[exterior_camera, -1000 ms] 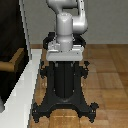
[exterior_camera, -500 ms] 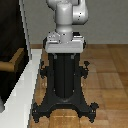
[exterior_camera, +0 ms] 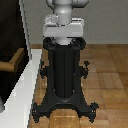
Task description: Open the door by pressing down and pulling on the handle.
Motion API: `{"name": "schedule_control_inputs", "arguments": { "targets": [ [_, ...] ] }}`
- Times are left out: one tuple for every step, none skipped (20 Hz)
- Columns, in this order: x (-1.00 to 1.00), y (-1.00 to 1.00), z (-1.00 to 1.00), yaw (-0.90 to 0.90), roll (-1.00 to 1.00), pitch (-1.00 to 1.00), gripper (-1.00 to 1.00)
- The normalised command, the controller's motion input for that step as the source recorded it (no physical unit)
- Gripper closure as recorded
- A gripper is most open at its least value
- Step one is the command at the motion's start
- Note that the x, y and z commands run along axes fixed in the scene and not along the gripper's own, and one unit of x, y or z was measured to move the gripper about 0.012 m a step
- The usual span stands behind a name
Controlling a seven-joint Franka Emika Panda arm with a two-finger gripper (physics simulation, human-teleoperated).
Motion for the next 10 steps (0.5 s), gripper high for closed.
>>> {"name": "schedule_control_inputs", "arguments": {
  "targets": [
    [0.00,0.00,0.00,0.00,0.00,0.00,-1.00],
    [0.00,-1.00,0.00,0.00,0.00,0.00,-1.00],
    [0.00,-1.00,0.00,0.00,0.00,0.00,-1.00],
    [0.00,0.00,0.00,0.00,0.00,0.00,-1.00],
    [0.00,-1.00,0.00,0.00,0.00,0.00,-1.00],
    [0.00,-1.00,0.00,0.00,0.00,0.00,-1.00],
    [0.00,0.00,0.00,0.00,0.00,0.00,-1.00],
    [0.00,-1.00,0.00,0.00,0.00,0.00,-1.00],
    [0.00,-1.00,0.00,0.00,0.00,0.00,-1.00],
    [0.00,-1.00,0.00,0.00,0.00,0.00,-1.00]
  ]
}}
